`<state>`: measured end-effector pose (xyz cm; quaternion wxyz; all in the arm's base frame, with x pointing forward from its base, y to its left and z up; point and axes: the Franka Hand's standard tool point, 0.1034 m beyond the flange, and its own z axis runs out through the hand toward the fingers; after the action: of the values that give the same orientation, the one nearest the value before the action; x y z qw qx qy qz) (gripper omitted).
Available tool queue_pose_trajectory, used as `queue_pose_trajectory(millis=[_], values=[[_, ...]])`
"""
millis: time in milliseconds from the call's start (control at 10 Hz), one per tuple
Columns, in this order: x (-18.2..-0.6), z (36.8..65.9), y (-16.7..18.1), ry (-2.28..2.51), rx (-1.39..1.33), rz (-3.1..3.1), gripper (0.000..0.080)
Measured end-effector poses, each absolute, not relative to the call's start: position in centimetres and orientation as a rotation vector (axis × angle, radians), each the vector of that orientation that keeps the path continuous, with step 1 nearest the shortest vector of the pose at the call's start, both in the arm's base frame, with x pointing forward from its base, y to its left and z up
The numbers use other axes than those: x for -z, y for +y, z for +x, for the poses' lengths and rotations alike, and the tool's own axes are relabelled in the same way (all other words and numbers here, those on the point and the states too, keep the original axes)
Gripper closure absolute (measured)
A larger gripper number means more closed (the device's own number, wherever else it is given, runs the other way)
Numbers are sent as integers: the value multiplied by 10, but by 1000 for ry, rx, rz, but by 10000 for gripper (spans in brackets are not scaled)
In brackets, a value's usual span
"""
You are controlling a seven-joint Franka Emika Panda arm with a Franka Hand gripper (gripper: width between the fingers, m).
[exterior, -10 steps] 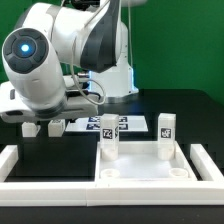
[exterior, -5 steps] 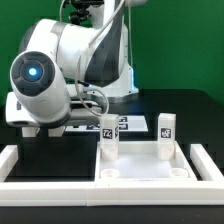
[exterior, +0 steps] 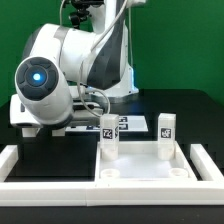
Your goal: Assemble square table
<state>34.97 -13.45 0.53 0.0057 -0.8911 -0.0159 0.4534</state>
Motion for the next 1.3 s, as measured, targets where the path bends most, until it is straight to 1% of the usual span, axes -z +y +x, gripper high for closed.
queue_pose_trajectory(millis=[100,800,900,1000,1100,1200,1300], values=[[-5,350,-134,-50,-1419,-2789,512],[-6,351,-135,-50,-1418,-2790,511],[-26,358,-135,-95,-1427,-2754,511],[-54,375,-136,-121,-1375,-2759,511],[-75,386,-138,-126,-1302,-2787,511],[-96,386,-135,-116,-1302,-2771,511],[-98,391,-135,-116,-1253,-2794,511]])
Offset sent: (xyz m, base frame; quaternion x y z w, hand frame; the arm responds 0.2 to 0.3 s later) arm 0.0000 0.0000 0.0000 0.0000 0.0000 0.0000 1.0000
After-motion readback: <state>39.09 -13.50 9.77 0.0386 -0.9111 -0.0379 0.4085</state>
